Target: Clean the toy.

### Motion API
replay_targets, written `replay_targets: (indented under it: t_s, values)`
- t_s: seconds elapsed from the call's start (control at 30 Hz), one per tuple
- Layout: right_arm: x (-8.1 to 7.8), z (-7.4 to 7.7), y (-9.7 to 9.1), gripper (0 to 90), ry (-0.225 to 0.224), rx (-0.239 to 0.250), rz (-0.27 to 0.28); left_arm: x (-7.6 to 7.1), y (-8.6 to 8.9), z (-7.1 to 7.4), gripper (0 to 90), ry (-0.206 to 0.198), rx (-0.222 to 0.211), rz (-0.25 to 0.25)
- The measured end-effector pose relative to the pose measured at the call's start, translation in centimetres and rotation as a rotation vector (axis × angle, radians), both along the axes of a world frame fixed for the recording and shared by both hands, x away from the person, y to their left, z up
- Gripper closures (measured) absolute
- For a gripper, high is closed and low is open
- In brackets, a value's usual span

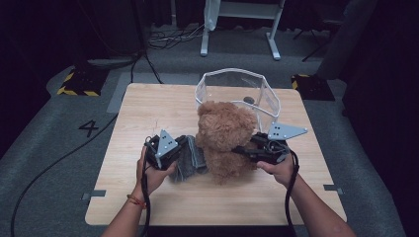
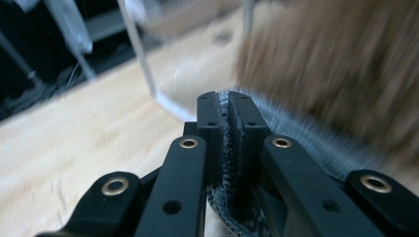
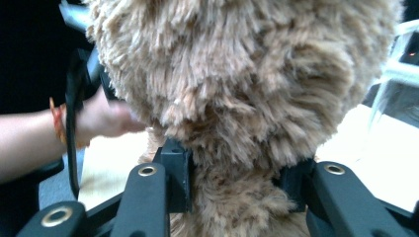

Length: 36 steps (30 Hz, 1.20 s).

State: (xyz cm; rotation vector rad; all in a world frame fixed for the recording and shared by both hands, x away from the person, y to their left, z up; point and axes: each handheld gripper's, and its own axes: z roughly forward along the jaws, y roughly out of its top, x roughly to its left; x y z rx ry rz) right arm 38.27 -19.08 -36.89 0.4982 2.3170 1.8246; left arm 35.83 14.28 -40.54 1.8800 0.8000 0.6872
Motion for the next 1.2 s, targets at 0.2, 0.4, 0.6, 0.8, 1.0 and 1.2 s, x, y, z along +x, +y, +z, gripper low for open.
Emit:
replay_targets:
  t_s: [0.2, 0.4, 0.6, 0.8, 1.0, 1.2]
  values:
    - [-0.4, -0.7, -0.4, 58.7, -0.001, -0.009, -0.001, -1.3, 0.4, 4.7, 84.4, -0.098, -0.222, -0.050]
    - [-0.4, -1.4, -0.4, 58.6, 0.007, -0.035, -0.004, -2.5, -0.9, 8.5, 84.4, -0.200, -0.252, -0.105]
    - [-0.4, -2.1, -0.4, 58.7, 0.017, -0.031, -0.001, -2.8, -3.5, 10.9, 84.2, -0.249, -0.289, -0.174]
    - [-0.5, -2.7, -0.2, 58.7, 0.023, -0.045, 0.012, -2.6, -5.9, 11.3, 84.0, -0.247, -0.240, -0.229]
    - [-0.7, -2.7, -0.4, 58.7, 0.010, -0.050, 0.005, -2.8, -6.2, 10.2, 84.9, -0.218, -0.184, -0.290]
    - [-0.7, -2.5, -1.3, 58.6, 0.004, -0.042, -0.027, -4.5, -5.0, 8.5, 85.6, -0.239, -0.100, -0.264]
